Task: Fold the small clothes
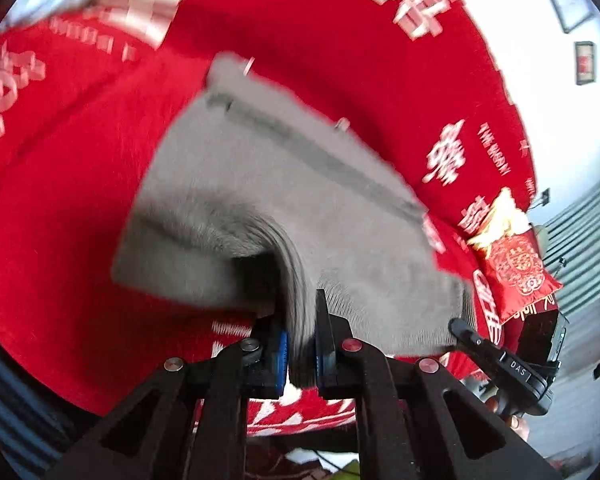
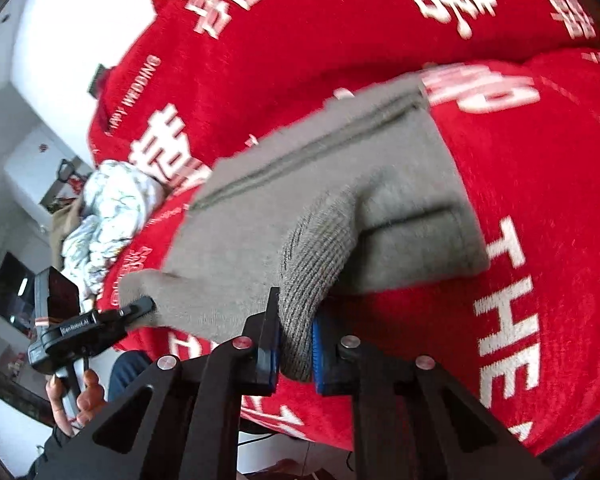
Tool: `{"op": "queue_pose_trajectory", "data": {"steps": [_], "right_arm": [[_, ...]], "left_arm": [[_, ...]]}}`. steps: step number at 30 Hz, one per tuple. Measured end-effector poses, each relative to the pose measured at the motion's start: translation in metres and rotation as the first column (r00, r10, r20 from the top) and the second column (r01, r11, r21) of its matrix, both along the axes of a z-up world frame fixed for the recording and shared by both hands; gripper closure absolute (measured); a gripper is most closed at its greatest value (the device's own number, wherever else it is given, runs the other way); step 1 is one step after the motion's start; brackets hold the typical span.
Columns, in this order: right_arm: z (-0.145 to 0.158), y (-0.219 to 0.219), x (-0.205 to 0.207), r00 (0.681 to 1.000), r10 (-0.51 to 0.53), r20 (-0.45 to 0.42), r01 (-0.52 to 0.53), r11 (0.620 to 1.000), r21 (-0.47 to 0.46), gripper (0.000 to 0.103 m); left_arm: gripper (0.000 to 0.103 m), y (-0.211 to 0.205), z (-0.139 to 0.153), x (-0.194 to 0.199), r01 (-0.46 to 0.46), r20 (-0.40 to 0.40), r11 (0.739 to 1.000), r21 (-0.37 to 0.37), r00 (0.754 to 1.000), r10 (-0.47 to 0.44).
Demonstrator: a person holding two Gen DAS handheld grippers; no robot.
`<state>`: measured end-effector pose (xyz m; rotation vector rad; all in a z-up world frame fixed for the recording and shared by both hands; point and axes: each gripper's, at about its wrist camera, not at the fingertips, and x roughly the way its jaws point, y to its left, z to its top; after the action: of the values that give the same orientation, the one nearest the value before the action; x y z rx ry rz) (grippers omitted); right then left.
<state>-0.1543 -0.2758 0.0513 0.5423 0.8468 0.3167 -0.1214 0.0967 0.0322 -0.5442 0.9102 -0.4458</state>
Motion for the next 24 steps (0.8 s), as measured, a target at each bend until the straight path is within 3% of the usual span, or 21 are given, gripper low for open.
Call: {"op": "queue_pose_trajectory", "data": {"steps": [4, 8, 10, 18, 24], "right_arm": [[0.027, -0.002, -0.002, 0.998, -0.014, 0.063, 0.012, 1.000, 0.025, 0.090], [0.049, -0.001, 0.004, 0.994, -0.024, 0.110, 0.021, 0.999, 0.030, 0.090], [0.056, -0.002, 0.007, 0.992, -0.035, 0.120, 0.032, 0.999, 0.027, 0.090], [0.070, -0.004, 0.036, 0.990, -0.073, 0.125, 0.074, 0.997, -0.005, 0.090], [0.073, -0.008, 0.057, 0.989, -0.087, 0.123, 0.091, 0.995, -0.032, 0.090]], "left_arm": [[0.092, 0.005, 0.031, 0.000, -0.008, 0.070, 1.000, -0.020, 0.998, 0.009], [0.092, 0.007, 0.042, 0.011, -0.017, 0.078, 1.000, -0.009, 0.997, 0.018], [0.092, 0.007, 0.046, 0.019, -0.029, 0.081, 0.999, -0.041, 0.996, 0.032], [0.092, 0.007, 0.057, 0.043, -0.064, 0.101, 0.996, -0.058, 0.992, 0.070], [0.092, -0.001, 0.065, 0.061, -0.072, 0.120, 0.997, -0.020, 0.990, 0.074]]}}
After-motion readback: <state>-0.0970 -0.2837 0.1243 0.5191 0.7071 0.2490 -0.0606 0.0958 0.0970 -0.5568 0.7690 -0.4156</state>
